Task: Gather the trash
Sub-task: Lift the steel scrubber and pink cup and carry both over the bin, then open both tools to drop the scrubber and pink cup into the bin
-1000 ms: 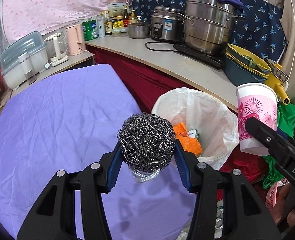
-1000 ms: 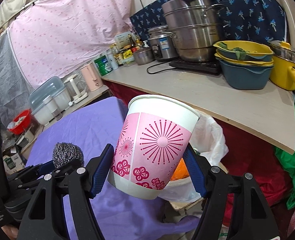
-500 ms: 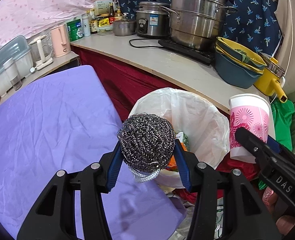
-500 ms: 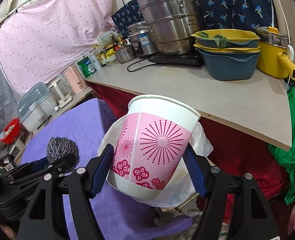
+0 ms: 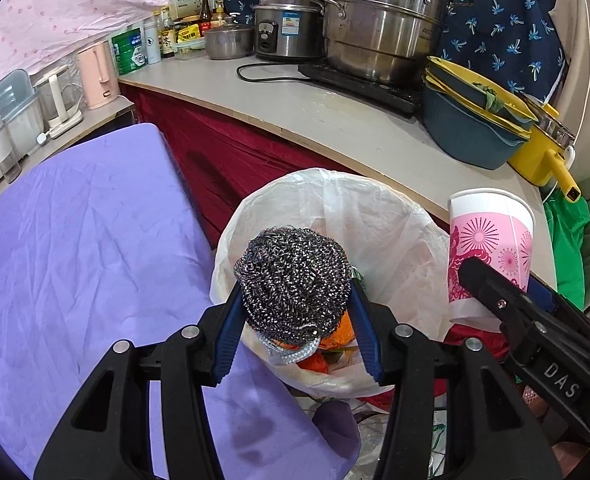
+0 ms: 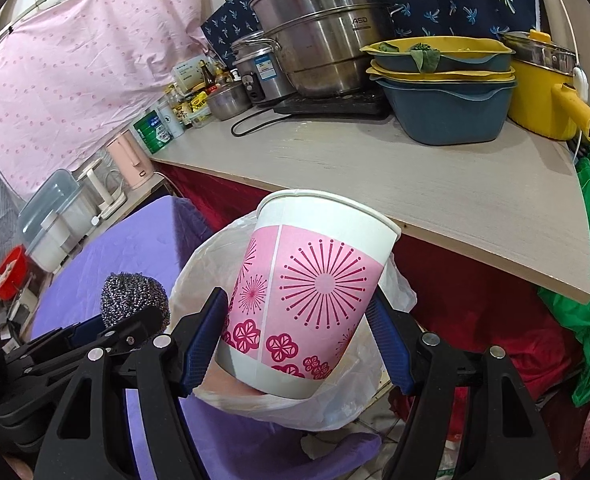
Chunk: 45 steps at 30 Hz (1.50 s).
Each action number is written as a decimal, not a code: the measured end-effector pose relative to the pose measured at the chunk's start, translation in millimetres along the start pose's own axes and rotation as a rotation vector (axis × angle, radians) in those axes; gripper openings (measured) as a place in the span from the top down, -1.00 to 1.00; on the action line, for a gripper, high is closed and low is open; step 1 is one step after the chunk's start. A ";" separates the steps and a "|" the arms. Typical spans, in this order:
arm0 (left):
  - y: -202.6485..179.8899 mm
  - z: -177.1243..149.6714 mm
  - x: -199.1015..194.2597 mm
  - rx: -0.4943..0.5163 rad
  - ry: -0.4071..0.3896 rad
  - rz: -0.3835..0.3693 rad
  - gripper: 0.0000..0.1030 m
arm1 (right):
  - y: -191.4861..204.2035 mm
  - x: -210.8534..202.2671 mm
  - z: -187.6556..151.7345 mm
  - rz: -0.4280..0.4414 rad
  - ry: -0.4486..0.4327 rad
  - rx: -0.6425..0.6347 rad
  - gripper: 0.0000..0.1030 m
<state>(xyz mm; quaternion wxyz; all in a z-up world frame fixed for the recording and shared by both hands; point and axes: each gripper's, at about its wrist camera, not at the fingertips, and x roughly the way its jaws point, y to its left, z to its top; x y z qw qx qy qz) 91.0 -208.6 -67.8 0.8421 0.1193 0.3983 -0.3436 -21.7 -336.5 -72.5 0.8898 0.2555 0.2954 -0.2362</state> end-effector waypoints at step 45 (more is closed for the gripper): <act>35.8 3.7 8.1 -0.060 0.000 0.096 -0.56 | 37.2 15.0 7.0 -0.048 0.013 -0.138 -0.44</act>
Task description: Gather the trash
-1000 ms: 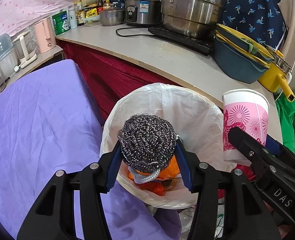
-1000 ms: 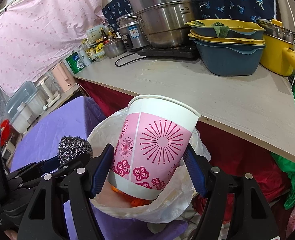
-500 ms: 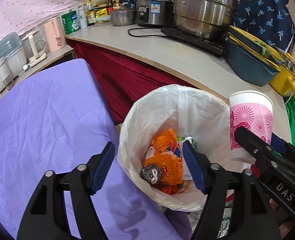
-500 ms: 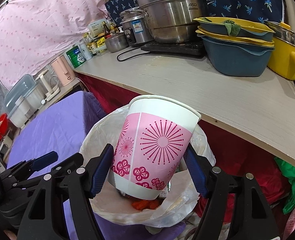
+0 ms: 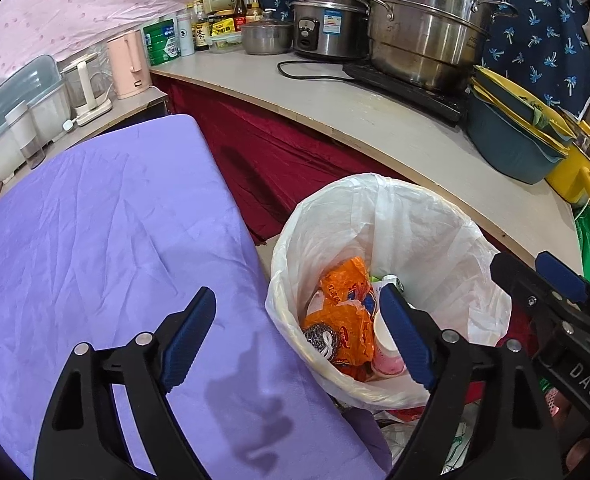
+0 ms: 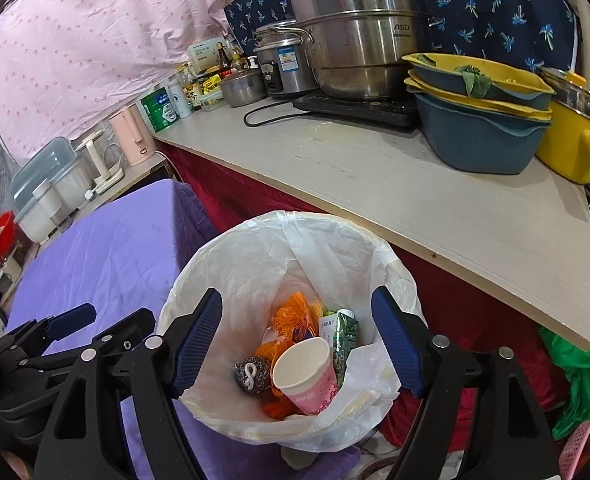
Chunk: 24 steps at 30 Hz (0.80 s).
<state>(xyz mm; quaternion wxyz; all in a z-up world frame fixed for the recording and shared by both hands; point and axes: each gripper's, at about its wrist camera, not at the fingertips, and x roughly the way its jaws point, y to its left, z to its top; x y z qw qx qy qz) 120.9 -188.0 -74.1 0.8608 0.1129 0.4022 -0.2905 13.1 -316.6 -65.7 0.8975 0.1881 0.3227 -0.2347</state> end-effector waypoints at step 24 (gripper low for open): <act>6.0 -33.1 -59.5 0.004 -0.020 0.073 -0.86 | 18.6 -66.5 -25.8 -0.061 -0.015 -0.140 -0.88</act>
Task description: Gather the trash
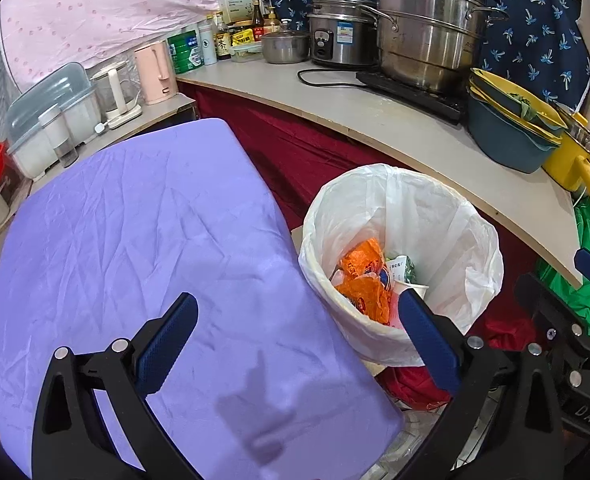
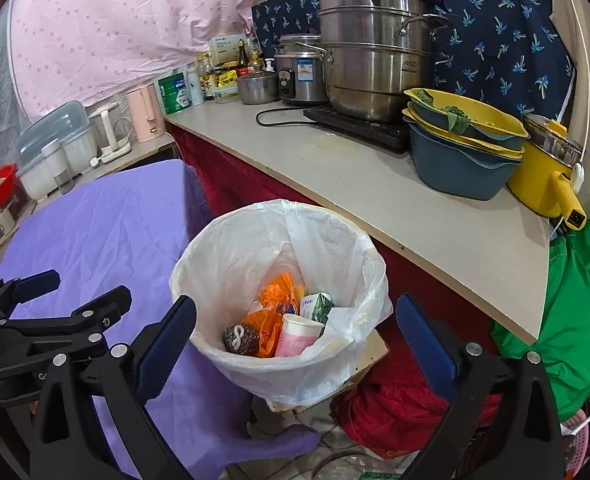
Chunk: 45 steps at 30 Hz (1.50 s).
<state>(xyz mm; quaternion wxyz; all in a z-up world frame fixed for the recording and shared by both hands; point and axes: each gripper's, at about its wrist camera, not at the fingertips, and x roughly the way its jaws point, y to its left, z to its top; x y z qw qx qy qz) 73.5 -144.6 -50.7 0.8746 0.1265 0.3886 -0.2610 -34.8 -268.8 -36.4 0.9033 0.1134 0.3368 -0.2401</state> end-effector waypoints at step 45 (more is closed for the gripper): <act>-10.4 -35.4 -39.4 -0.011 -0.017 0.023 -0.86 | -10.1 -39.5 -27.1 -0.012 -0.003 -0.012 -0.87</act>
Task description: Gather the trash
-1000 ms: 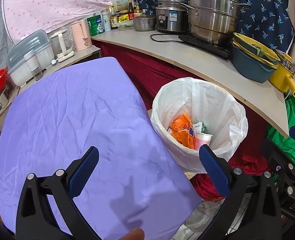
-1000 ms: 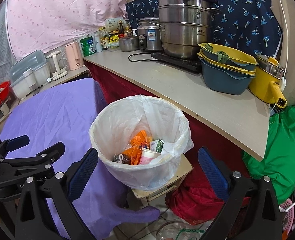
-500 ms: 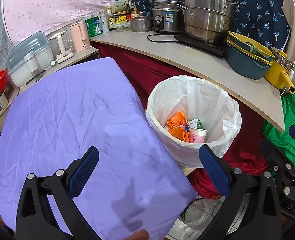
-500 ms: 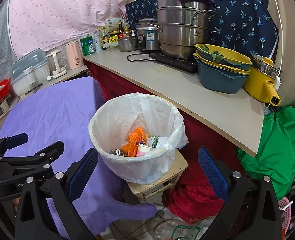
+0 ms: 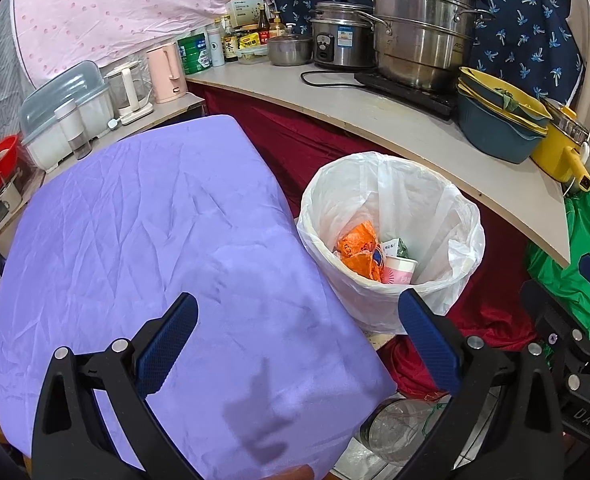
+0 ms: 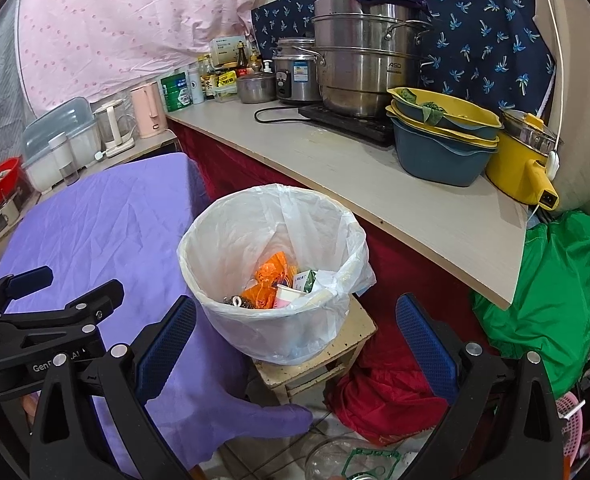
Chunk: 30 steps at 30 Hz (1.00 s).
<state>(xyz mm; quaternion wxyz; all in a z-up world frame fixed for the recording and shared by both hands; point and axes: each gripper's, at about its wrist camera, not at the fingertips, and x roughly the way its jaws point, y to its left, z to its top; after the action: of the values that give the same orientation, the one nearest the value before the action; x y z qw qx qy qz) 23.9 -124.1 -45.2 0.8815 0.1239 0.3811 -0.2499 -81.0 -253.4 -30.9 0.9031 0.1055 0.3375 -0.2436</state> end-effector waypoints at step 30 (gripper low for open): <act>0.1 -3.3 1.6 0.007 0.015 -0.005 -0.86 | -0.9 4.8 -6.2 0.000 0.009 -0.004 -0.88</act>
<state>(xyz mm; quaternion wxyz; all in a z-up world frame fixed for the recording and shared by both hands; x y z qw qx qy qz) 22.9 -123.2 -48.5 0.8776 0.1278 0.3872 -0.2523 -81.8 -253.8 -38.8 0.9019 0.1049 0.3418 -0.2425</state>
